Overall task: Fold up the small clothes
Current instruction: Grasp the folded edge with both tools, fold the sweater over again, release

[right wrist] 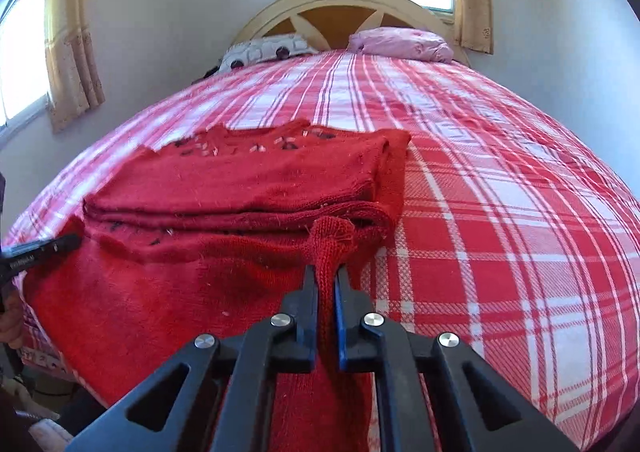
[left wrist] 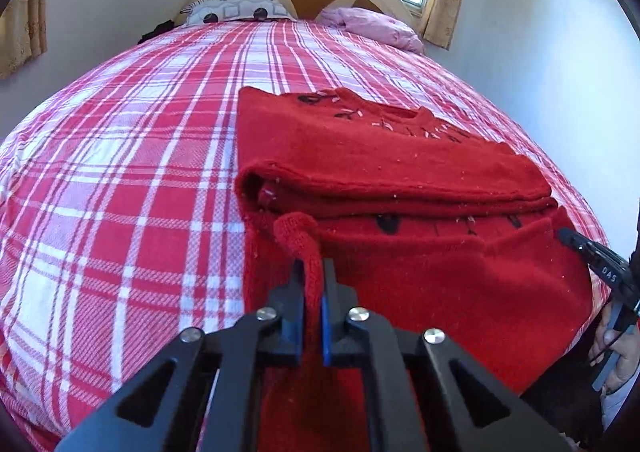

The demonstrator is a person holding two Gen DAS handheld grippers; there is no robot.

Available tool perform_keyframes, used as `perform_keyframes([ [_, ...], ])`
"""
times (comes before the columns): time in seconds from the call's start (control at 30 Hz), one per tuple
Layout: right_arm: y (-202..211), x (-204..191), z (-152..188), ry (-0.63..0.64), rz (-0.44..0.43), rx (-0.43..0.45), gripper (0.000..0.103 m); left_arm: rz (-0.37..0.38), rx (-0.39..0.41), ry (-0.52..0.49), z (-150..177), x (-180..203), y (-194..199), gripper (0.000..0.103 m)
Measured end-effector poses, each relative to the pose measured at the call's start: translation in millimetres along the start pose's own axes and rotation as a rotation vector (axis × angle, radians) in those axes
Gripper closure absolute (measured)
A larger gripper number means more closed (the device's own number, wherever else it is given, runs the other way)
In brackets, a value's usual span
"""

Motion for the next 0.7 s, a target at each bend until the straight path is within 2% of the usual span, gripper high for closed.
perform_keyframes([
  [0.13,22,-2,-4,-0.02,-0.024,0.052,0.097,0.032,0.052,0.06,-4,-12,24,0.097],
  [0.27,47,-16,-20,0.005,-0.061,0.108,0.097,0.042,0.106,0.068,-17,-11,42,0.097],
  [0.37,50,-24,-31,0.038,-0.062,0.125,0.097,0.037,0.134,0.068,-31,-9,46,0.097],
  [0.53,45,-29,-64,0.088,-0.061,0.159,0.097,0.001,0.159,0.063,-62,-7,39,0.097],
  [0.67,23,-18,-99,0.113,-0.051,0.154,0.097,-0.02,0.165,0.088,-91,-12,25,0.097],
  [0.7,23,-18,-99,0.113,-0.051,0.154,0.097,-0.024,0.166,0.093,-95,-13,22,0.097],
])
Point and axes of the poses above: each gripper's, at about its wrist camera, not at the fingertips, and y roughly against the way its jaws point, x to its right, z to its underside, the point moved 4 cm from there along -y, roughly the way its jaws point, and after that the axes turned 15 degrees about -z, right-handed, at the moved point
